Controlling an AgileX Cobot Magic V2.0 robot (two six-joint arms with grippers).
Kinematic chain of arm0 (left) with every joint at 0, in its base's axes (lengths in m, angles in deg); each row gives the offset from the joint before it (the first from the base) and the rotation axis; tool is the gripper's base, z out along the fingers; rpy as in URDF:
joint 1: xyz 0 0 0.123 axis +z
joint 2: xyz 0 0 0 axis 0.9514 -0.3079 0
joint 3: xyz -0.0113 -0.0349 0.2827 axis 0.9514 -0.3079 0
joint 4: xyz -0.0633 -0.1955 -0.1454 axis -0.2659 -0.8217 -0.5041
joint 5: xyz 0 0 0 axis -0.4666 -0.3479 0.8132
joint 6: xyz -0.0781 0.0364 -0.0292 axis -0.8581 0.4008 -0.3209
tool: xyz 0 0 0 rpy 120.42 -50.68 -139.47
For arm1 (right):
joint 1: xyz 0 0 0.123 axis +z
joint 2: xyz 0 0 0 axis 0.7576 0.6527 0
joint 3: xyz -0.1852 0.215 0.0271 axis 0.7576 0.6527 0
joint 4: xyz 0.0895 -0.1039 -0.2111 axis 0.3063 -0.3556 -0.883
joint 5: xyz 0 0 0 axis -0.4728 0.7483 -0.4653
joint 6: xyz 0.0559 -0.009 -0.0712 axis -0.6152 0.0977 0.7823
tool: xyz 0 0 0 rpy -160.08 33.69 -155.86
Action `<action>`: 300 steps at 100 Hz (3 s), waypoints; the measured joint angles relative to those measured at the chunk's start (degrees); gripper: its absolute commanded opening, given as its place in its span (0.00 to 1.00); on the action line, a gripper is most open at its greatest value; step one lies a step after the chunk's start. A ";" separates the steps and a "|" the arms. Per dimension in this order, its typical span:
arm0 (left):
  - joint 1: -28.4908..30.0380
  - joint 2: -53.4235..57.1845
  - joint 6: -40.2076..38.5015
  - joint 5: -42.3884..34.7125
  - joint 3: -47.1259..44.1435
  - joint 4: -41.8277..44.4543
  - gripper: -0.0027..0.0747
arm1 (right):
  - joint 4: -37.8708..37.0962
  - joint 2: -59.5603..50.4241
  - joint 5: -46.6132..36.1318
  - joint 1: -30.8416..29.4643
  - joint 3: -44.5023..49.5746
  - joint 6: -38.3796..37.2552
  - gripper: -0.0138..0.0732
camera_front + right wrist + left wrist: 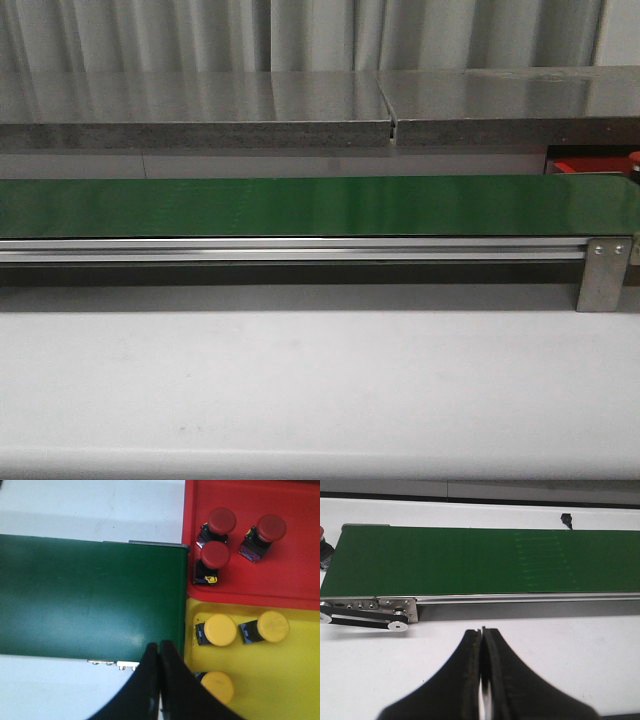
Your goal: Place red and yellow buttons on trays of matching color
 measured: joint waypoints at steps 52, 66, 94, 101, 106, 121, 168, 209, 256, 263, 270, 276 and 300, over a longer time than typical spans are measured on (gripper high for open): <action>0.00 0.00 0.00 0.00 0.00 0.00 0.01 | 0.00 -22.83 -3.04 0.00 19.00 0.09 0.02; 0.00 0.00 0.00 0.00 0.00 0.00 0.01 | 0.00 -28.22 -3.74 0.00 23.40 0.09 0.02; 0.00 0.00 0.00 0.00 0.00 0.00 0.01 | 0.00 -39.77 -3.86 0.00 30.32 0.09 0.02; 0.00 0.00 0.00 0.00 0.00 0.00 0.01 | 0.00 -42.06 -3.86 0.00 31.57 0.09 0.02; 0.00 0.00 0.00 0.00 0.00 0.00 0.01 | 0.00 -43.37 -3.86 0.00 32.23 0.09 0.02; 0.00 0.00 0.00 0.00 0.00 0.00 0.01 | 0.00 -46.11 -3.86 0.00 33.72 0.09 0.02; 0.00 0.00 0.00 0.00 0.00 0.00 0.01 | 0.00 -46.82 -3.86 0.00 34.04 0.09 0.02; 0.00 0.00 0.00 0.00 0.00 0.00 0.01 | 0.00 -46.82 -3.86 0.00 34.04 0.09 0.02; 0.00 -0.41 0.00 -0.30 0.00 -0.12 0.01 | -0.10 -46.82 -3.86 0.00 34.04 0.09 0.02; 0.00 -1.35 0.00 -0.74 0.00 -0.12 0.01 | -0.10 -46.82 -3.86 0.00 34.04 0.09 0.02; 0.00 -2.92 0.00 -1.58 0.00 -0.12 0.01 | -0.10 -46.82 -3.86 0.00 34.04 0.09 0.02; 0.41 -5.13 0.00 -3.52 0.00 -0.12 0.01 | -0.10 -46.82 -3.86 0.00 34.04 0.09 0.02; 8.09 -13.22 0.00 -9.69 1.72 -0.01 0.01 | -0.10 -46.82 -3.86 0.00 34.04 0.09 0.02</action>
